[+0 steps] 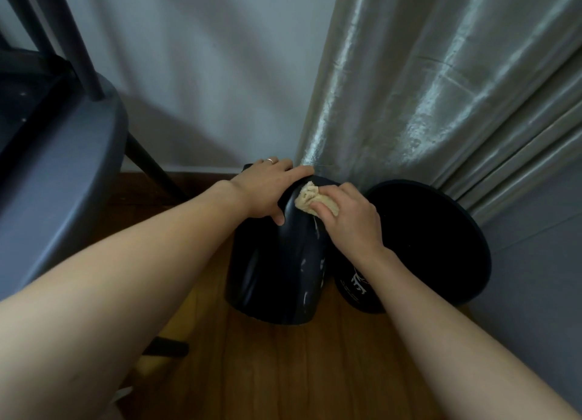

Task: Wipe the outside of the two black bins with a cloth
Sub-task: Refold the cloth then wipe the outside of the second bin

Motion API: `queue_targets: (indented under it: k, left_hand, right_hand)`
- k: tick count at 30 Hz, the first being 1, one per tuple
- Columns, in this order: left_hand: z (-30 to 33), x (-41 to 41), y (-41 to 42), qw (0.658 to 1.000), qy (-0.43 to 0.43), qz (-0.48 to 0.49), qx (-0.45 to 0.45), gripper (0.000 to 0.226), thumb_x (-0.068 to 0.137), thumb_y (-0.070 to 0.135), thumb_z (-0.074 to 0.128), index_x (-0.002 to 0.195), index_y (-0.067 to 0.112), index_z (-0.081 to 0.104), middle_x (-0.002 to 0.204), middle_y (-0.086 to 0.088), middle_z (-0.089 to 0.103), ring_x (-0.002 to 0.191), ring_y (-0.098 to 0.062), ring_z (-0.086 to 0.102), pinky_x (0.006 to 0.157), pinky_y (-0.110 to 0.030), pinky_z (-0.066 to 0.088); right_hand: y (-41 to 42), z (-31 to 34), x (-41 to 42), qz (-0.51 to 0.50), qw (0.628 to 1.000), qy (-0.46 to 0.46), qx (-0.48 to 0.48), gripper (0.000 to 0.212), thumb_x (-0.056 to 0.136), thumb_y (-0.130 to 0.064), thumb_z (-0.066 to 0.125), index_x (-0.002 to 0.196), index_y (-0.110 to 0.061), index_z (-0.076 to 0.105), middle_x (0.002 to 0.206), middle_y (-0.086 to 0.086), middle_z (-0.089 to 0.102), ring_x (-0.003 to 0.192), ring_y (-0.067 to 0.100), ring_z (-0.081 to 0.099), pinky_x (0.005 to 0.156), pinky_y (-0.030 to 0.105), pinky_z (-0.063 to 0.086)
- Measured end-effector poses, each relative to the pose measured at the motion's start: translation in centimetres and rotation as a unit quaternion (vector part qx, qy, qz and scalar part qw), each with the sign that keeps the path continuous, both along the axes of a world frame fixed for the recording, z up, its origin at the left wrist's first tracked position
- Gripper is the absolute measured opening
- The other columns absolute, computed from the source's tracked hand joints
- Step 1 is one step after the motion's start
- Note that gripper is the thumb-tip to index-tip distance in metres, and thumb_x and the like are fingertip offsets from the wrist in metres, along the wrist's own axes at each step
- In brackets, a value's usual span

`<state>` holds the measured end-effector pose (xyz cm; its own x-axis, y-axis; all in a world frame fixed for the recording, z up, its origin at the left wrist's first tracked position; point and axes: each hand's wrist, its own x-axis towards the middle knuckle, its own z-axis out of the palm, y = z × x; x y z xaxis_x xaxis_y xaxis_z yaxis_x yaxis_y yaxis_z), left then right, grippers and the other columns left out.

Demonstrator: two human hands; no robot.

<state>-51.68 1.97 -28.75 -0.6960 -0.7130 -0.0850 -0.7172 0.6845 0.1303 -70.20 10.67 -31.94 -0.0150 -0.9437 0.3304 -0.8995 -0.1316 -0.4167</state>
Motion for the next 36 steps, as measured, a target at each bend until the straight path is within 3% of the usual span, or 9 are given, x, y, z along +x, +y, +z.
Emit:
queue_targets:
  k: [7,12,15,18,26,32,36]
  left_hand:
    - [-0.3,0.7,0.1,0.999,0.031,0.014,0.010,0.110,0.061,0.034,0.088,0.150,0.031,0.022,0.128,-0.006,0.048,0.117,-0.029,0.042,0.098,-0.035,0.033]
    - [-0.4,1.0,-0.1,0.999,0.033,0.021,0.019,0.110,0.062,0.034,0.088,0.149,0.032,0.022,0.127,-0.005,0.046,0.118,-0.028,0.041,0.098,-0.036,0.033]
    - [-0.6,1.1,-0.1,0.999,0.040,0.029,0.024,0.110,0.062,0.033,0.088,0.150,0.032,0.022,0.128,-0.005,0.047,0.119,-0.028,0.041,0.101,-0.038,0.032]
    - [-0.6,1.3,-0.1,0.998,0.051,0.032,0.027,0.110,0.060,0.032,0.088,0.149,0.033,0.024,0.127,-0.005,0.047,0.118,-0.029,0.041,0.101,-0.039,0.032]
    - [-0.5,1.3,-0.1,0.998,0.048,0.037,0.032,0.109,0.062,0.031,0.088,0.149,0.033,0.022,0.130,-0.005,0.045,0.120,-0.029,0.039,0.102,-0.038,0.031]
    - [-0.5,1.3,0.3,0.998,0.049,0.037,0.024,0.109,0.063,0.032,0.088,0.150,0.033,0.022,0.132,-0.006,0.044,0.121,-0.029,0.038,0.103,-0.038,0.029]
    - [-0.5,1.3,0.2,0.998,0.051,0.037,0.027,0.109,0.062,0.031,0.088,0.149,0.032,0.023,0.130,-0.006,0.045,0.121,-0.030,0.039,0.104,-0.038,0.028]
  right_hand:
    - [0.5,-0.9,0.0,0.015,1.000,-0.003,-0.016,0.030,0.089,-0.042,0.064,0.114,-0.025,0.067,0.099,-0.003,0.058,0.080,0.025,0.063,0.064,0.039,0.053]
    - [2.3,-2.0,-0.6,0.146,0.986,0.073,-0.023,0.033,0.089,-0.043,0.057,0.111,-0.022,0.070,0.090,-0.001,0.056,0.070,0.019,0.061,0.051,0.038,0.054]
    - [1.3,-0.8,-0.3,0.095,0.992,0.079,-0.014,0.025,0.089,-0.038,0.065,0.112,-0.027,0.068,0.097,-0.001,0.057,0.078,0.024,0.063,0.058,0.041,0.055]
    - [0.0,0.0,-0.1,-0.001,0.999,0.038,0.015,0.027,0.092,-0.041,0.060,0.117,-0.029,0.064,0.105,-0.002,0.056,0.087,0.028,0.061,0.071,0.039,0.052]
    - [3.1,-2.9,-0.8,0.144,0.988,0.053,-0.008,0.029,0.090,-0.041,0.059,0.112,-0.025,0.069,0.092,-0.002,0.057,0.073,0.019,0.061,0.053,0.039,0.055]
    - [-0.1,-0.7,-0.5,0.002,1.000,0.015,-0.011,0.028,0.092,-0.039,0.061,0.117,-0.027,0.065,0.103,-0.003,0.056,0.086,0.024,0.061,0.071,0.038,0.052]
    - [1.6,-2.0,-0.3,0.061,0.997,0.021,-0.030,0.030,0.090,-0.038,0.064,0.116,-0.025,0.066,0.098,0.000,0.056,0.079,0.024,0.062,0.062,0.039,0.054]
